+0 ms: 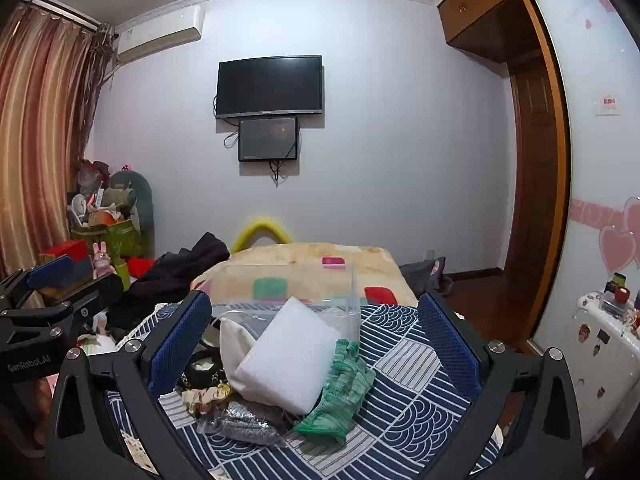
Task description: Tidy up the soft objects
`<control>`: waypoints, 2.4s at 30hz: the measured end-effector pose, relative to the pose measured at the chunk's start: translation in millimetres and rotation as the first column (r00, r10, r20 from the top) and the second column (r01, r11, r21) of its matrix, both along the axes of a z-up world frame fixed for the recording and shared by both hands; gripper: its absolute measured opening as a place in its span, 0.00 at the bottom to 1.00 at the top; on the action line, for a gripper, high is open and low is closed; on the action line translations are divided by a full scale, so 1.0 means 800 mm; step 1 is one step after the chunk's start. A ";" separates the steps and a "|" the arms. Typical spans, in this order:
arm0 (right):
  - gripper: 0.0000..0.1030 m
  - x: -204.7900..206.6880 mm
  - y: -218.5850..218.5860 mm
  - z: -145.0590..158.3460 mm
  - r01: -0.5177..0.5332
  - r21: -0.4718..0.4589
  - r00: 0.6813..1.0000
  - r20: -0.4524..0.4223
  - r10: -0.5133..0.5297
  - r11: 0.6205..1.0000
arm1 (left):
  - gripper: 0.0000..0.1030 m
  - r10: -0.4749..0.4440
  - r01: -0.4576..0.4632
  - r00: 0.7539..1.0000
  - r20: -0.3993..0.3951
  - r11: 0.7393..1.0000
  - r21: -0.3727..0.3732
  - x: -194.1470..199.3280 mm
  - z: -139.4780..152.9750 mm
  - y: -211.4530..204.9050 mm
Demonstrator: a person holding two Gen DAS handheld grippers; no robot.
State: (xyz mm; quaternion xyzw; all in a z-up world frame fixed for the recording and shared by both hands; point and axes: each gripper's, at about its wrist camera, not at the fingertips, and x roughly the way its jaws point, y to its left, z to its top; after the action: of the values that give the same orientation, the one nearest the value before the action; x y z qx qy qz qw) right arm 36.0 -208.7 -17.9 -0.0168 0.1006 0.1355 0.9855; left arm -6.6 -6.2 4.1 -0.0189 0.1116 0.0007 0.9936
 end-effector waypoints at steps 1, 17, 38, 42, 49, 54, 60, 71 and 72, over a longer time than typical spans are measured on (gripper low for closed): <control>1.00 0.000 0.001 -0.002 -0.001 0.000 1.000 0.002 0.001 1.000 | 1.00 -0.001 0.001 1.000 0.000 1.000 0.000 0.000 0.000 0.000; 1.00 -0.002 0.003 -0.003 -0.015 0.001 1.000 0.008 0.015 1.000 | 1.00 -0.005 0.005 1.000 -0.002 1.000 -0.007 -0.003 0.002 0.001; 1.00 -0.004 0.005 -0.002 -0.021 0.001 1.000 0.009 0.021 1.000 | 1.00 -0.005 0.005 1.000 -0.001 1.000 -0.010 -0.003 0.003 0.001; 1.00 -0.006 0.005 -0.004 -0.024 0.001 1.000 0.013 0.024 1.000 | 1.00 -0.008 0.008 1.000 -0.001 1.000 -0.010 -0.002 0.004 0.001; 1.00 -0.005 0.005 -0.004 -0.027 0.010 1.000 0.008 0.027 1.000 | 1.00 -0.011 0.011 1.000 -0.001 1.000 -0.007 -0.001 0.005 -0.001; 1.00 -0.003 0.005 -0.005 -0.028 0.017 1.000 0.002 0.028 0.999 | 1.00 -0.015 0.015 1.000 -0.004 1.000 -0.016 0.002 0.005 0.000; 1.00 0.000 0.005 -0.006 -0.034 0.020 0.999 0.004 0.034 0.999 | 1.00 -0.028 0.028 0.999 -0.016 0.999 -0.023 0.006 0.004 0.002; 0.87 0.019 0.005 -0.013 -0.085 0.022 0.996 -0.018 0.086 0.996 | 0.90 -0.043 0.042 0.998 -0.052 0.999 -0.030 0.028 -0.008 0.010; 0.85 0.024 0.004 -0.016 -0.076 0.016 0.997 -0.029 0.077 0.997 | 0.87 -0.040 0.038 0.997 -0.067 0.999 -0.027 0.033 -0.011 0.012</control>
State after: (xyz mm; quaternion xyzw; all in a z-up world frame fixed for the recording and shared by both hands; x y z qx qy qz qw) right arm 55.4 -205.5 -30.9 -0.0111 0.1133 0.1740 0.9781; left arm 20.1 3.7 -5.0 -0.0294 0.1454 -0.0196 0.9887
